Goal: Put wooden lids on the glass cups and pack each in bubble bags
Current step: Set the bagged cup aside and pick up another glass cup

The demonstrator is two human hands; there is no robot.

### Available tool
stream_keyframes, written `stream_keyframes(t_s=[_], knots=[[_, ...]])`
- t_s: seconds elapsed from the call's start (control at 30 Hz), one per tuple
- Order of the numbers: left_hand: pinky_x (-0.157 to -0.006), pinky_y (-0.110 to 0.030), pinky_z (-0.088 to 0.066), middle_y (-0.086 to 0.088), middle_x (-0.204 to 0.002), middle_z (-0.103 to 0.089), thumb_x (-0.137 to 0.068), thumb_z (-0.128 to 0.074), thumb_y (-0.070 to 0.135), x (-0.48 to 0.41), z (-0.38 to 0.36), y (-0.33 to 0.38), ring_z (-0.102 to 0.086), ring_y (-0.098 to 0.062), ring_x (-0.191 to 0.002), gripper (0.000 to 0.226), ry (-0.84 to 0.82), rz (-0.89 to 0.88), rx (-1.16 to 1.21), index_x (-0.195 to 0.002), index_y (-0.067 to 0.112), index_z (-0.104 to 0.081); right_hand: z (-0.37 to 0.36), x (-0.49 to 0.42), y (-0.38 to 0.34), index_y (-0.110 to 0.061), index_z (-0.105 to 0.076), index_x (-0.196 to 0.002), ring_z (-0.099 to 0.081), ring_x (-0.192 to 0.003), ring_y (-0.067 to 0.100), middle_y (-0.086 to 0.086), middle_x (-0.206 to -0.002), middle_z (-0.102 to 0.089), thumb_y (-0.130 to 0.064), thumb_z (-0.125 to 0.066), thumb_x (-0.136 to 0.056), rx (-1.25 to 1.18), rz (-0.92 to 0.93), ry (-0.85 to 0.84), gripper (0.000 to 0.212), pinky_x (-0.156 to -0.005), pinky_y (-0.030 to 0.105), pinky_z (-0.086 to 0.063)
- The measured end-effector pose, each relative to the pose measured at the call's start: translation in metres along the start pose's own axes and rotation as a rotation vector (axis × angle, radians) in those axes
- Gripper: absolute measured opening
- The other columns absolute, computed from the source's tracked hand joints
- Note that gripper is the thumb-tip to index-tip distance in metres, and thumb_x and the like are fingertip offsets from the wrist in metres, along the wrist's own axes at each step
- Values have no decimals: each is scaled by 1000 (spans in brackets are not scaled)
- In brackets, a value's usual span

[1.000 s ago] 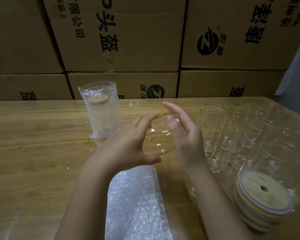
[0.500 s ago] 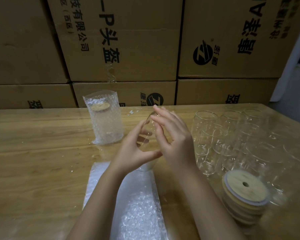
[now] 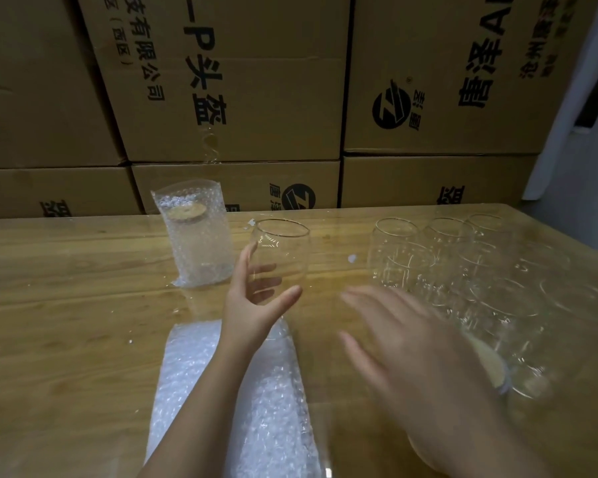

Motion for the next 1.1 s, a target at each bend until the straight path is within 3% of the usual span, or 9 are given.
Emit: stream_keyframes(t_s=[0.2, 0.3, 0.43, 0.5, 0.57, 0.7, 0.83, 0.97, 1.1], knots=[[-83, -30, -56, 13, -114, -61, -48, -80, 71, 2, -3, -6, -66, -7, -98, 91, -58, 2, -30, -127, 67, -36, 15, 42, 41, -15, -54, -135, -56, -122, 30, 7, -141, -51, -54, -4, -98, 319, -235, -388, 73, -82, 41, -55], [-84, -32, -55, 16, -113, -61, -48, -81, 71, 4, -6, -8, -66, -7, -98, 93, -91, -9, -57, -128, 67, -34, 18, 53, 47, -9, -68, -118, -66, -105, 36, 9, -122, -66, -50, 3, -98, 277, -195, -332, 84, -66, 44, -59], [-84, -36, -57, 23, -109, -61, -49, -81, 70, 6, -8, -10, -66, -8, -98, 94, -121, -12, -69, -130, 65, -34, 20, 52, 41, -16, -41, -143, -43, -132, 31, 5, -149, -38, -51, -46, -94, 259, -117, -307, 60, -98, 40, -46], [-85, -36, -57, 22, -109, -61, -48, -81, 71, 7, -8, -9, -65, -8, -98, 95, -121, -10, -69, -130, 65, -34, 24, 56, 46, -9, -59, -128, -58, -117, 32, 6, -134, -56, -38, -78, -76, 163, -98, -257, 63, -84, 35, -53], [-86, -34, -56, 17, -112, -61, -48, -80, 72, 9, -8, -8, -65, -7, -99, 95, -126, -14, -76, -131, 65, -33, 28, 61, 49, -7, -64, -119, -65, -106, 30, 3, -123, -63, -30, -71, -77, 159, -27, -155, 48, -85, 25, -47], [-88, -23, -48, 24, -119, -57, -50, -76, 75, 13, -10, -2, -58, 3, -108, 98, -157, -53, -147, -133, 67, -25, 35, 56, 54, -21, -49, -130, -61, -115, 20, -4, -130, -56, 3, -83, -58, -95, -32, -142, 84, -92, 17, -37], [-96, -27, -42, 40, -120, -48, -52, -71, 77, 16, -13, 8, -47, 11, -117, 98, -154, -129, -271, -132, 71, -14, 42, 12, 50, -22, -60, -127, -47, -102, 11, -6, -111, -49, -28, -62, -90, -237, -26, 64, 37, -86, 18, -37], [-103, -51, -40, 50, -123, -39, -57, -72, 68, 19, -16, 13, -47, 4, -120, 98, -146, -223, -372, -137, 64, -15, 30, -40, 50, -39, -55, -122, -51, -87, -5, -26, -98, -51, -42, -61, -83, -460, -142, -14, 39, -71, 7, -39], [-103, -48, -40, 52, -129, -31, -59, -71, 69, 20, -17, 13, -42, 11, -121, 99, -165, -273, -426, -138, 65, -11, 14, -69, 56, -46, -57, -104, -56, -89, -9, -25, -96, -60, -38, -64, -81, -714, -228, -126, 25, -68, 17, -48]])
Point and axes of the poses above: each hand's wrist, its own x-axis away from the middle knuckle, its own z-axis out of the back of the hand, y = z × x, the point moved 2 cm from there along -x, towards the middle knuckle
